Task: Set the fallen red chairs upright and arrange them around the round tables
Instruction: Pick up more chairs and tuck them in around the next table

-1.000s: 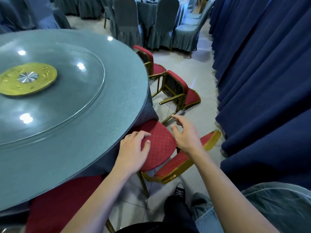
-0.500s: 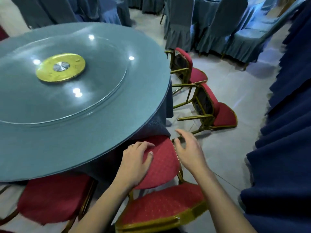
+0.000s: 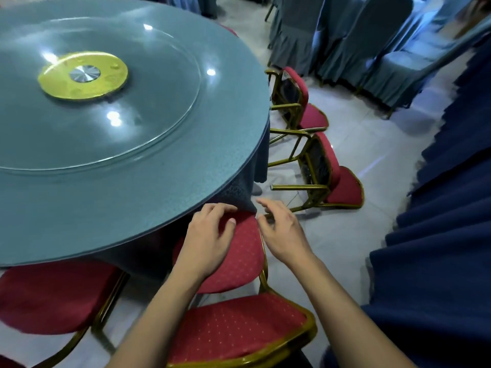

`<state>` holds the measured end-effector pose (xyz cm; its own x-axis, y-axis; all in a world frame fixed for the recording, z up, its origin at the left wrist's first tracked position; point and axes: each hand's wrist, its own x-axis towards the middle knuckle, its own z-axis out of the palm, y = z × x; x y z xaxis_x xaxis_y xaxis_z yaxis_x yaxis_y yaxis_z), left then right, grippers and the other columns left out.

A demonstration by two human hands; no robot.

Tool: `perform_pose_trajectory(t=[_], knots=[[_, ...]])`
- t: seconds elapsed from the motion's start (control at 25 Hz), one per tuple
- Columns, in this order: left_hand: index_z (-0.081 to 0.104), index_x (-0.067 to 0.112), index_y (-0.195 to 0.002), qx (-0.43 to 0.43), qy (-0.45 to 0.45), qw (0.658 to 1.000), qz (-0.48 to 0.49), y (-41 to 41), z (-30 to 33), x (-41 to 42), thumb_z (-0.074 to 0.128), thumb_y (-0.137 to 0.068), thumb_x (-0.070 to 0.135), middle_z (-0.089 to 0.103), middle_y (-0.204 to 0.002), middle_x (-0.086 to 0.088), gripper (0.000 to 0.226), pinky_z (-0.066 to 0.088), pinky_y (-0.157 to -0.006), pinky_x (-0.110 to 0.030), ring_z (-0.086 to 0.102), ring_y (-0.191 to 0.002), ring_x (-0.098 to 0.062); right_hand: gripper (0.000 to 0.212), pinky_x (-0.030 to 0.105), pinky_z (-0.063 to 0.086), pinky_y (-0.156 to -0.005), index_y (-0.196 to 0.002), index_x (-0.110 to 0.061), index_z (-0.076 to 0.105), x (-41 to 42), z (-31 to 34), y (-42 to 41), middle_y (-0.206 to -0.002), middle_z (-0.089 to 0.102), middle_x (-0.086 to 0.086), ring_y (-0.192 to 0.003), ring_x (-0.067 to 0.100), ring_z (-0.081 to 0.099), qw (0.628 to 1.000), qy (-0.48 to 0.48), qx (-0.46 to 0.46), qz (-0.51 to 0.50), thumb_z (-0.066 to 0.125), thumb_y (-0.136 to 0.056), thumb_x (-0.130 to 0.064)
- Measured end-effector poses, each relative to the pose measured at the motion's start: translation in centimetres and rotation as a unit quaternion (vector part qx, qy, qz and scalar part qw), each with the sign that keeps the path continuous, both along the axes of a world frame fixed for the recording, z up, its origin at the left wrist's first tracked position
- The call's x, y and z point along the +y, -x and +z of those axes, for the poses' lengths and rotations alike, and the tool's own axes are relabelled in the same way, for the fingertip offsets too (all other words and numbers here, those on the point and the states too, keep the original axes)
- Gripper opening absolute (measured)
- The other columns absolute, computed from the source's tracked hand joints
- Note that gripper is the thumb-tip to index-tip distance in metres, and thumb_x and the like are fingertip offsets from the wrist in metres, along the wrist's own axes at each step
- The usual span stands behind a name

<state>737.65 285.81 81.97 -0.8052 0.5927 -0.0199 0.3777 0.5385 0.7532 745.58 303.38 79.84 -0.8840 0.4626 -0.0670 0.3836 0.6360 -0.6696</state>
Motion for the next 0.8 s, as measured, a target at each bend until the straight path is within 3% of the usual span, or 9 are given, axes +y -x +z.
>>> perform_pose_trajectory(t=[0.16,0.36,0.48,0.68,0.8], knots=[[0.063,0.032,-0.118,0.001,-0.007,1.000,-0.022,-1.1,0.3,3.0,0.042,-0.092,0.046,0.058,-0.119,0.011,0.037,0.040,-0.103,-0.035,0.054,-0.113,-0.013,0.039,0.031,0.047,-0.100,-0.138,-0.031,0.055,2.7,0.6,-1.2,-0.131,0.057,-0.008,-0.119,0.010,0.053,1.000,-0.003,-0.007,-0.015,0.054,-0.099,-0.030],[0.065,0.026,-0.117,0.005,-0.005,1.000,-0.015,-1.2,0.7,7.7,0.056,-0.099,0.025,0.058,-0.119,0.007,0.021,0.036,-0.100,-0.022,0.054,-0.115,-0.011,0.038,0.031,0.051,-0.095,-0.138,-0.033,0.053,9.1,0.4,-3.9,-0.129,0.056,-0.009,-0.113,0.005,0.054,0.996,0.042,-0.009,-0.078,0.052,-0.101,-0.029],[0.064,0.025,-0.119,0.021,0.012,1.000,0.001,-2.8,0.7,13.1,0.057,-0.098,0.023,0.058,-0.120,0.004,0.022,0.040,-0.102,-0.028,0.054,-0.116,-0.014,0.037,0.027,0.049,-0.093,-0.139,-0.032,0.053,15.1,-0.2,-5.7,-0.128,0.056,-0.007,-0.113,0.006,0.054,0.995,0.064,0.003,-0.075,0.051,-0.102,-0.028],[0.062,0.033,-0.119,-0.001,0.016,1.000,-0.020,-8.7,0.3,25.0,0.058,-0.097,0.025,0.053,-0.119,0.008,0.023,0.045,-0.100,-0.028,0.054,-0.107,-0.007,0.036,0.021,0.044,-0.093,-0.137,-0.030,0.056,26.4,-1.2,-10.5,-0.130,0.055,-0.010,-0.117,0.007,0.053,0.993,0.095,0.018,-0.065,0.053,-0.101,-0.027],[0.063,0.033,-0.119,-0.009,0.006,1.000,-0.029,-11.4,1.1,32.5,0.059,-0.097,0.026,0.051,-0.120,0.010,0.023,0.048,-0.098,-0.035,0.055,-0.104,-0.009,0.033,0.023,0.045,-0.094,-0.132,-0.031,0.058,33.1,-1.3,-14.3,-0.129,0.058,-0.009,-0.116,0.009,0.055,0.992,0.090,0.023,-0.088,0.054,-0.099,-0.028]])
